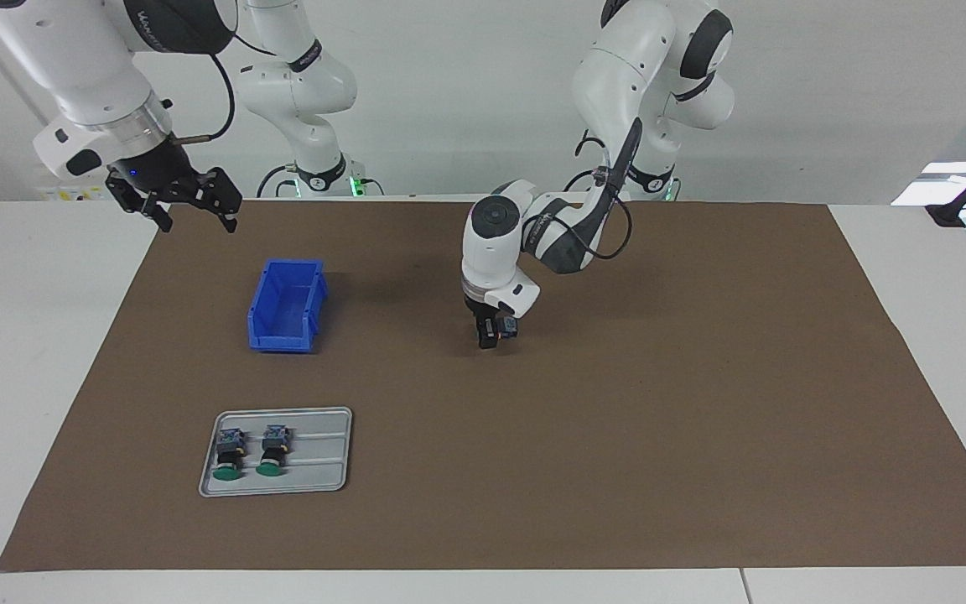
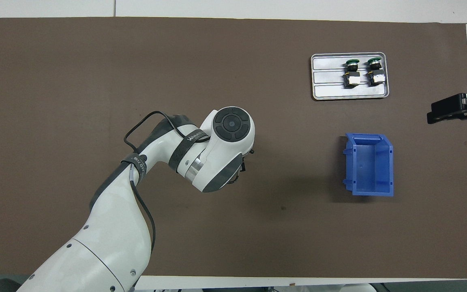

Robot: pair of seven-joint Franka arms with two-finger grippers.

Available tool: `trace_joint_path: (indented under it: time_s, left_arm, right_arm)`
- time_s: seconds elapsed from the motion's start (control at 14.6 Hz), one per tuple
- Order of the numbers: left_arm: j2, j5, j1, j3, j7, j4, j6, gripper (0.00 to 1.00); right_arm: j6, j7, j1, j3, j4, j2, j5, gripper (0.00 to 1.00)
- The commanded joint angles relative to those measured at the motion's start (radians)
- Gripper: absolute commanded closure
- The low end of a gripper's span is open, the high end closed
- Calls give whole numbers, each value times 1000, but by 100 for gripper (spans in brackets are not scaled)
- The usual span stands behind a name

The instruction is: Place and press button with both arms

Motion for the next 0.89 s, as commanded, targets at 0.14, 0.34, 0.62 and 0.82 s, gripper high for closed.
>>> trace_joint_path:
  time_s: [0.14,0.34,0.62,0.82]
  left_arm:
    - [-7,21,-9,11,-20,-29,23,72]
    - [-7,21,-2,12,-17,-19,15,92]
    - [-6,18,29,14,-10,70,-39,100]
    - [-38,8,50,11,13,86,-65,100]
  right_arm:
    - [-6,-22,-11,13,-22,-19,-12,1]
    - [-6,-23,-11,13,-22,-19,-12,1]
    - [-6,-23,-11,13,-22,-19,-12,1]
    - [-6,-23,-11,13,-22,-19,-12,1]
